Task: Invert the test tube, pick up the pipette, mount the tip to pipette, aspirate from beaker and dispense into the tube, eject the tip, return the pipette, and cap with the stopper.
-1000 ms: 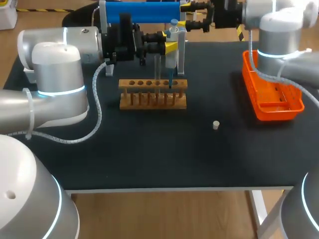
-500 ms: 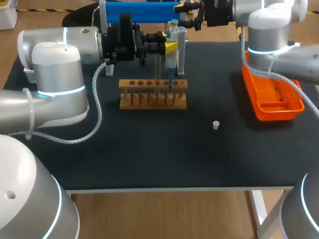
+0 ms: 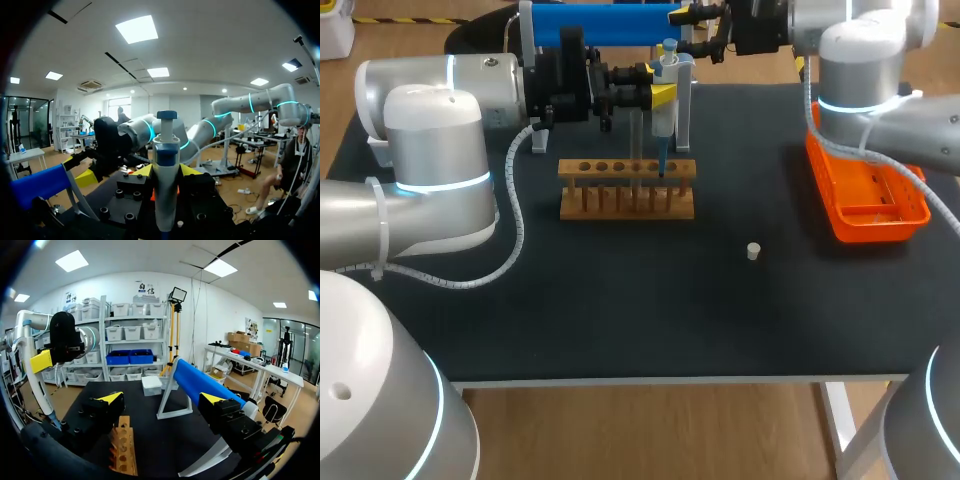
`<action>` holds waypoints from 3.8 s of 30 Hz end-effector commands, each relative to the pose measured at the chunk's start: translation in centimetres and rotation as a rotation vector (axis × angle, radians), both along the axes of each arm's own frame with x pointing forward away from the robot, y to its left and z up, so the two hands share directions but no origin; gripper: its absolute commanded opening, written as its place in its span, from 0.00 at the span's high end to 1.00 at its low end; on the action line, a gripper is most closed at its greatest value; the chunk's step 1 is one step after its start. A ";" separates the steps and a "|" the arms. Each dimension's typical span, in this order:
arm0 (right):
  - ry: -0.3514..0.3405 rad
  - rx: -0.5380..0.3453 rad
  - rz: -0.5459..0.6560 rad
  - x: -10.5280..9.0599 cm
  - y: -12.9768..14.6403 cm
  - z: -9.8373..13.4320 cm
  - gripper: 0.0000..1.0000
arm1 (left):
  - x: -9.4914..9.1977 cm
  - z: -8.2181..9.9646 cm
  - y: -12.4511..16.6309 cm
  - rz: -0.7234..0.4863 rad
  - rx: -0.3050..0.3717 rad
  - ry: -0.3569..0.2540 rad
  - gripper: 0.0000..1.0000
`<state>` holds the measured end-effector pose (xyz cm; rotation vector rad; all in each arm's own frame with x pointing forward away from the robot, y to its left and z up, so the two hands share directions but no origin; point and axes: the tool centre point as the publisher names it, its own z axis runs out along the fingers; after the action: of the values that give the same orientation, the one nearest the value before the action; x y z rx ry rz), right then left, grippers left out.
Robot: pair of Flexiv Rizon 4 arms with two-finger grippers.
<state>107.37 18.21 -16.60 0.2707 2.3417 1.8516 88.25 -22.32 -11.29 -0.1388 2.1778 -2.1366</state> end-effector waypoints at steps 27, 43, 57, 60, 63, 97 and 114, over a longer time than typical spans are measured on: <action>0.000 -0.002 -0.002 -0.1 0.0 0.1 0.00 | 7.9 -0.4 14.3 0.485 0.004 0.027 1.00; 0.000 -0.002 -0.002 -0.1 0.0 0.1 0.00 | 15.2 -2.1 17.8 0.745 0.039 0.065 1.00; 0.000 -0.002 -0.002 -0.1 0.0 0.1 0.00 | 19.1 -2.5 18.0 0.948 0.058 0.063 1.00; 0.000 -0.002 -0.002 -0.1 0.0 0.1 0.00 | 19.8 -2.7 17.8 0.970 0.062 0.073 1.00; 0.000 -0.002 -0.002 -0.1 0.0 0.1 0.00 | 20.3 -3.0 17.7 0.991 0.063 0.081 1.00; 0.000 -0.002 -0.002 -0.1 0.0 0.1 0.00 | 24.7 -3.8 17.5 1.225 0.189 0.159 1.00; 0.000 -0.002 -0.002 -0.1 0.0 0.1 0.00 | 26.1 -5.6 17.3 1.290 0.233 0.231 1.00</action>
<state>107.35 18.23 -16.62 0.2711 2.3400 1.8523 113.82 -4.54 -16.91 -1.3438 1.5826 -1.1550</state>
